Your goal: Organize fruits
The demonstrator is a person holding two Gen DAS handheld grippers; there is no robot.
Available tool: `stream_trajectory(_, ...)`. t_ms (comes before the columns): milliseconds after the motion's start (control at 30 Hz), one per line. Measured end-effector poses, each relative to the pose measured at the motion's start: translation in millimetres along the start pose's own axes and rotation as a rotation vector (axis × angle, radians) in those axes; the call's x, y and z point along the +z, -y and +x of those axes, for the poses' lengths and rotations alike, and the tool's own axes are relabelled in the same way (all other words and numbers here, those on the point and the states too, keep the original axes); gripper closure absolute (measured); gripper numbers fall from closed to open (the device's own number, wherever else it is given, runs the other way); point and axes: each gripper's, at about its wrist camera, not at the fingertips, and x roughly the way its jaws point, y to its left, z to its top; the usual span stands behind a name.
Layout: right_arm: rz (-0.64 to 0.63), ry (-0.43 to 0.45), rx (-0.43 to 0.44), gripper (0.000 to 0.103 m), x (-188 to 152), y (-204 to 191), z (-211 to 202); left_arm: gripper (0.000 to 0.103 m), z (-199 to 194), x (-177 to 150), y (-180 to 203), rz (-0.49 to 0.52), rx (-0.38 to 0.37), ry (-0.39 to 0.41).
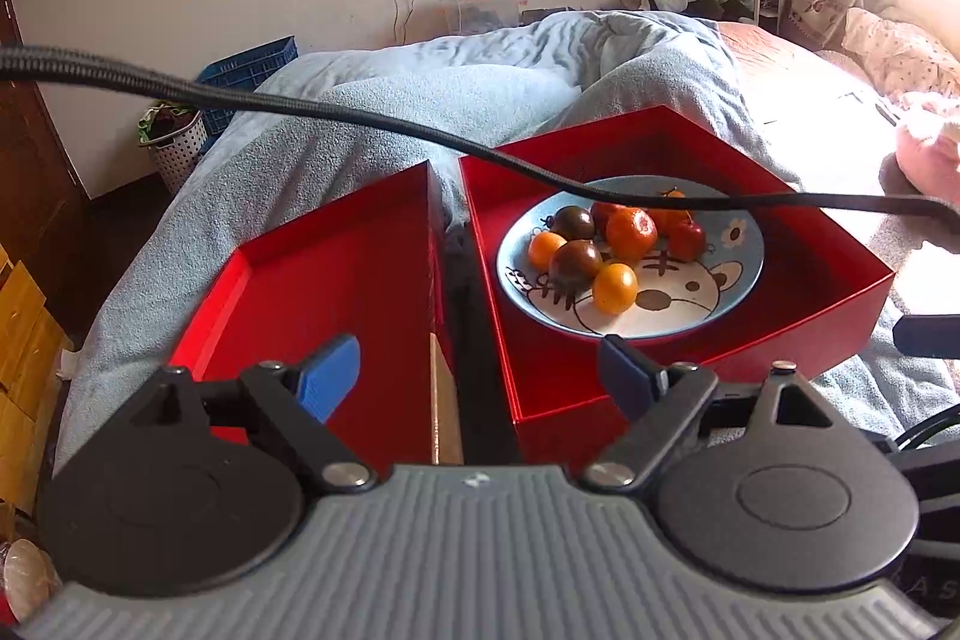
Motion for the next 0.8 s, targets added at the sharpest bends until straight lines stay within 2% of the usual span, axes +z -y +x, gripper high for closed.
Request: stream_trajectory(800, 0.003, -0.011, 0.006, 0.024, -3.6, -0.7, 4.2, 0.014, 8.2, -3.3, 1.4, 0.005, 0.000, -0.022)
